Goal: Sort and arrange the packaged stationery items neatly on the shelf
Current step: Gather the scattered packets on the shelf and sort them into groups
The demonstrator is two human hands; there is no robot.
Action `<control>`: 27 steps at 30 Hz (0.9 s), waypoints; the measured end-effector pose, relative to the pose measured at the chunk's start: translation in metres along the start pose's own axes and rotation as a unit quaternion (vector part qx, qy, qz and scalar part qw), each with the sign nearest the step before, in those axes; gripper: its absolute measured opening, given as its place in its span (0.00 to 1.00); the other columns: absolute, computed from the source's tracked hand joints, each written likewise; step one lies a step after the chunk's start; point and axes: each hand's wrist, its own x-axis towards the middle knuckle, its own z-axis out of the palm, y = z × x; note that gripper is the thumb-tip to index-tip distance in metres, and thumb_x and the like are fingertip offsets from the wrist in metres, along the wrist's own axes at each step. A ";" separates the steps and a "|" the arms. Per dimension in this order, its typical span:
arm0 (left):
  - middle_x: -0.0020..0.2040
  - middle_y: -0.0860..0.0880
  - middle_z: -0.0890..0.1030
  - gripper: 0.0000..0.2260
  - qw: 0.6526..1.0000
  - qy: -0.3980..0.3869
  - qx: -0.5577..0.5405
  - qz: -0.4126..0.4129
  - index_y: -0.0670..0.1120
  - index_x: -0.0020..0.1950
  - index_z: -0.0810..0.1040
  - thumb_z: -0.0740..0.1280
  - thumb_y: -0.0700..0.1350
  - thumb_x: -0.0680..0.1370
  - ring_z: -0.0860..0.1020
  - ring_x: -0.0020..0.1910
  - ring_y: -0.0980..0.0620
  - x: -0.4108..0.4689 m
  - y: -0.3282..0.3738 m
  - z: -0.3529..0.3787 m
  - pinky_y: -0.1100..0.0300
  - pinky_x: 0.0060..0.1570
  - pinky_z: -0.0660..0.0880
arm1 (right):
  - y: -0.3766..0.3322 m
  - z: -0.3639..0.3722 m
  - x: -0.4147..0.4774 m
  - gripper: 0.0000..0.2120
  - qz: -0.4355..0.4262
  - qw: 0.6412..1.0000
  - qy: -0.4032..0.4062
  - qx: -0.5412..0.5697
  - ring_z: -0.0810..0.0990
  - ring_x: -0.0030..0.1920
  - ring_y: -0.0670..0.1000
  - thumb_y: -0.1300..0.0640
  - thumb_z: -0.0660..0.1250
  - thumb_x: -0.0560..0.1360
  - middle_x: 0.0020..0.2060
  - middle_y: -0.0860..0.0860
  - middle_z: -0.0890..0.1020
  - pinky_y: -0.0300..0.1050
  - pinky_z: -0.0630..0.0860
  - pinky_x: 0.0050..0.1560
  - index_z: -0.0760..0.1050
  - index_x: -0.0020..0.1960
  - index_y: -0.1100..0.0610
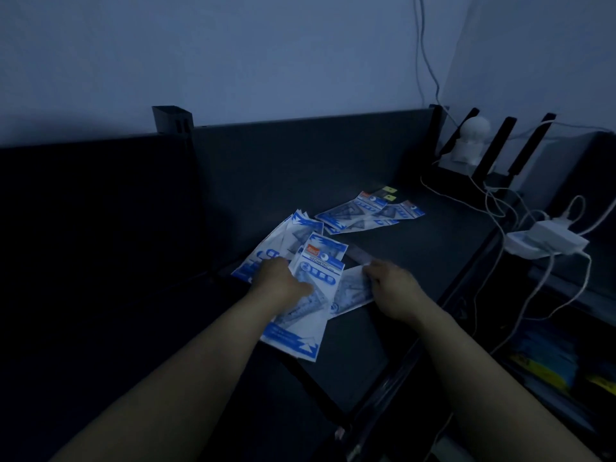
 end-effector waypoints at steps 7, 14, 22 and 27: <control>0.56 0.45 0.78 0.18 0.999 0.020 0.022 -0.015 0.40 0.57 0.74 0.74 0.46 0.72 0.77 0.54 0.48 0.004 0.006 0.003 0.60 0.44 0.71 | 0.015 -0.007 0.004 0.15 0.038 0.999 0.020 0.030 0.64 0.69 0.59 0.52 0.59 0.78 0.65 0.56 0.72 0.53 0.62 0.67 0.72 0.62 0.56; 0.51 0.46 0.82 0.24 0.997 -0.017 -0.072 -0.012 0.40 0.56 0.75 0.78 0.46 0.65 0.80 0.48 0.50 0.015 -0.009 -0.005 0.57 0.47 0.78 | -0.003 -0.013 -0.013 0.20 -0.010 0.983 0.004 0.183 0.75 0.60 0.51 0.57 0.69 0.73 0.62 0.53 0.77 0.40 0.70 0.58 0.74 0.64 0.59; 0.47 0.47 0.83 0.05 0.995 0.001 -0.098 0.017 0.45 0.47 0.80 0.72 0.44 0.74 0.81 0.46 0.49 0.018 -0.013 -0.016 0.54 0.50 0.79 | -0.001 -0.010 -0.012 0.27 0.032 0.976 -0.010 0.215 0.70 0.64 0.53 0.53 0.75 0.69 0.64 0.53 0.73 0.46 0.70 0.63 0.73 0.65 0.57; 0.58 0.48 0.79 0.21 0.998 0.019 0.056 -0.007 0.49 0.59 0.77 0.71 0.57 0.71 0.77 0.58 0.44 0.030 -0.001 -0.019 0.46 0.60 0.74 | -0.010 -0.008 -0.008 0.32 0.051 0.979 0.007 0.200 0.67 0.67 0.57 0.52 0.74 0.69 0.67 0.55 0.71 0.51 0.68 0.66 0.68 0.69 0.57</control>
